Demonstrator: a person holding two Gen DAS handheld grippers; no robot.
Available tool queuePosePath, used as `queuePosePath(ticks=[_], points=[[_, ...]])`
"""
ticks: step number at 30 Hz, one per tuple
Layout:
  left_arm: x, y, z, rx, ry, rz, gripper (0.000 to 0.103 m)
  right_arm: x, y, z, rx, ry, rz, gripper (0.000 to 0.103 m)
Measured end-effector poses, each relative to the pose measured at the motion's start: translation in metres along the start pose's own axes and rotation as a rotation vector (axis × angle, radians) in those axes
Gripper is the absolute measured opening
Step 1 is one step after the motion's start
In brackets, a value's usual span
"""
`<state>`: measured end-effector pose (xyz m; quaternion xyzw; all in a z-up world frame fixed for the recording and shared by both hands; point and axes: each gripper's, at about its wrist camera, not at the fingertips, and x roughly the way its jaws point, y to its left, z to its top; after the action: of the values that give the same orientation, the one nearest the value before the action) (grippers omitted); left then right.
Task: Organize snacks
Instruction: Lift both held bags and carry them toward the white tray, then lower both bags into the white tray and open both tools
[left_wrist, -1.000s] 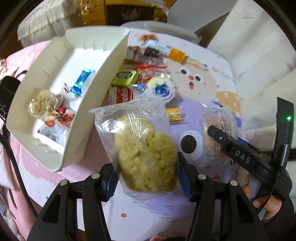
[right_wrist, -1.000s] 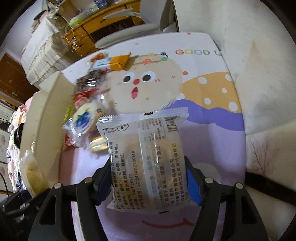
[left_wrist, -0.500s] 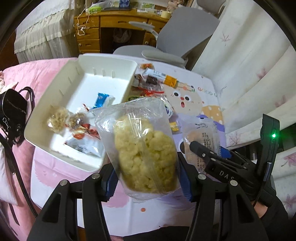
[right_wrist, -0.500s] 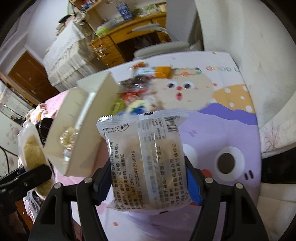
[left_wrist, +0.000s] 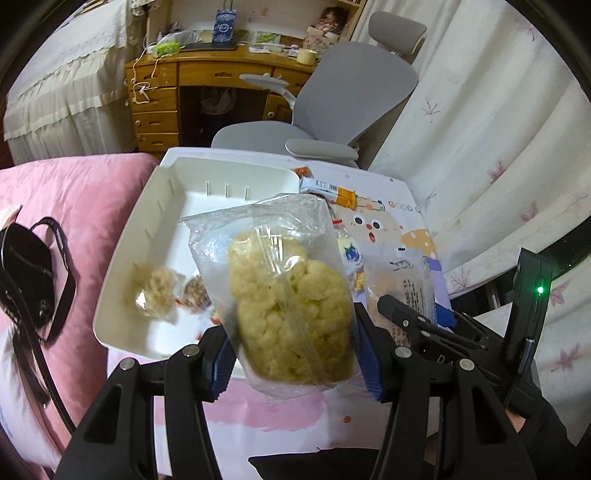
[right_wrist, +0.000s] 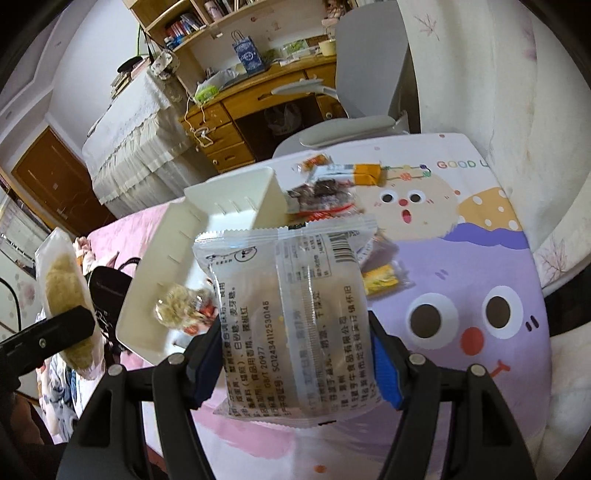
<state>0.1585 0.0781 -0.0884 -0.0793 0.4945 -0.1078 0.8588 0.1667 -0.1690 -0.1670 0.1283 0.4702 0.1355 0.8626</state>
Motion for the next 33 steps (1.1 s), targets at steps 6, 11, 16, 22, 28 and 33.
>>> queuePosePath(ticks=[6,11,16,22,28,33], points=[[-0.005,0.046,0.015,0.029,0.009,-0.033,0.055,0.005,0.038,-0.008,0.018,-0.056,-0.011,0.07],[-0.004,0.082,0.026,0.059,0.033,-0.04,0.055,0.01,0.068,-0.015,0.054,-0.1,-0.009,0.07],[0.0,0.119,0.035,0.081,0.069,-0.044,0.055,0.017,0.098,-0.02,0.071,-0.112,0.009,0.07],[0.006,0.146,0.044,0.123,0.111,-0.05,0.056,0.029,0.131,-0.023,0.052,-0.113,0.024,0.071],[0.011,0.151,0.048,0.163,0.125,-0.039,0.056,0.032,0.151,-0.024,0.042,-0.124,0.033,0.071],[0.009,0.145,0.05,0.186,0.094,-0.027,0.083,0.041,0.146,-0.021,0.072,-0.082,0.013,0.076]])
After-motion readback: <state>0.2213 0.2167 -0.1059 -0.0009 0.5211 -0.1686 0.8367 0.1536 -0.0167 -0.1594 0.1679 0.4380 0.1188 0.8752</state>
